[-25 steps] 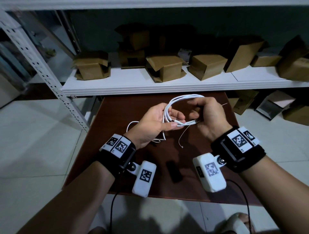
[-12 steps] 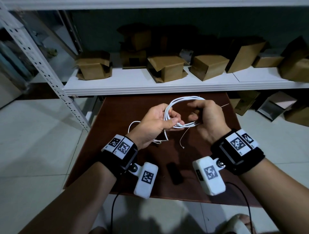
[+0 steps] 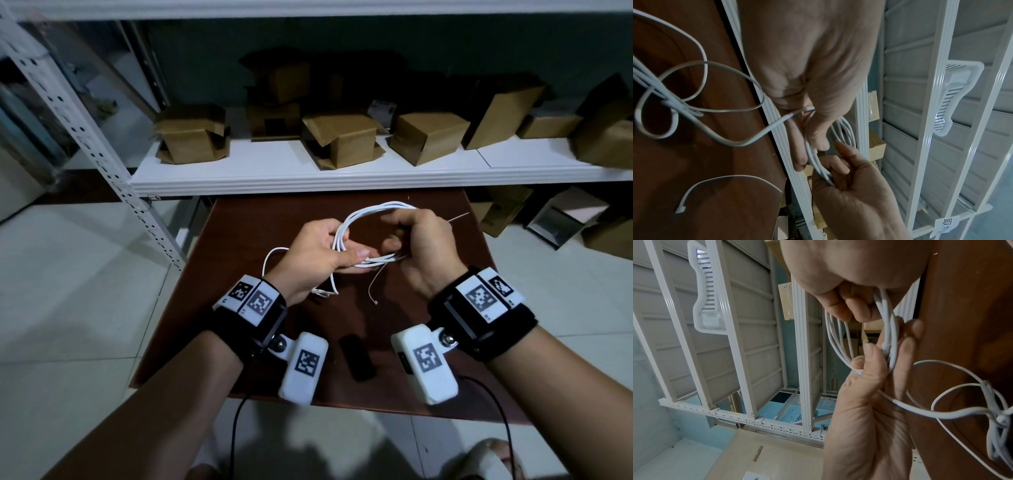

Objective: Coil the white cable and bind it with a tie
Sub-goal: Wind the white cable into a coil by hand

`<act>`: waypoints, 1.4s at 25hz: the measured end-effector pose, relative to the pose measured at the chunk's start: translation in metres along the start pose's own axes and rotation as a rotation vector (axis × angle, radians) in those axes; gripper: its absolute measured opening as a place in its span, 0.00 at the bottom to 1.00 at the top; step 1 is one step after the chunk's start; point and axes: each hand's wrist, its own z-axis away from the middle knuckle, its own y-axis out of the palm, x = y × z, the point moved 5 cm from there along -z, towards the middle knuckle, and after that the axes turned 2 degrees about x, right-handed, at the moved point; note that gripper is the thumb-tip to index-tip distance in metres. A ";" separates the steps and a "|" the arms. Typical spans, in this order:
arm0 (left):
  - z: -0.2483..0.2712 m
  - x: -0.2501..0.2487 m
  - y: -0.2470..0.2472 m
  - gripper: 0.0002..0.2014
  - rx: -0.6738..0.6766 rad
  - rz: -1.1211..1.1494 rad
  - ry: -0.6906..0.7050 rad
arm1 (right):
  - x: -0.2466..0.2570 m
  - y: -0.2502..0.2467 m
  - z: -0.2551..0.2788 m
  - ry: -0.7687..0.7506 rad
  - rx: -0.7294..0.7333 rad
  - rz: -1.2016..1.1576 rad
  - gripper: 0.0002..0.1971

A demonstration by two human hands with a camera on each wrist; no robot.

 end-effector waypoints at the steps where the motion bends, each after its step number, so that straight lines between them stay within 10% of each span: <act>1: 0.000 -0.001 -0.001 0.16 0.002 0.002 -0.012 | 0.000 0.000 0.000 -0.001 0.000 0.002 0.09; 22: -0.002 -0.003 -0.011 0.19 0.048 -0.182 -0.037 | 0.008 0.002 -0.001 -0.104 0.295 0.584 0.04; 29: 0.003 0.009 -0.008 0.19 0.175 -0.473 -0.096 | -0.001 0.003 -0.011 -0.126 0.519 1.128 0.12; 35: 0.003 0.011 -0.011 0.17 0.195 -0.543 -0.122 | -0.007 0.004 0.007 0.119 0.687 0.817 0.11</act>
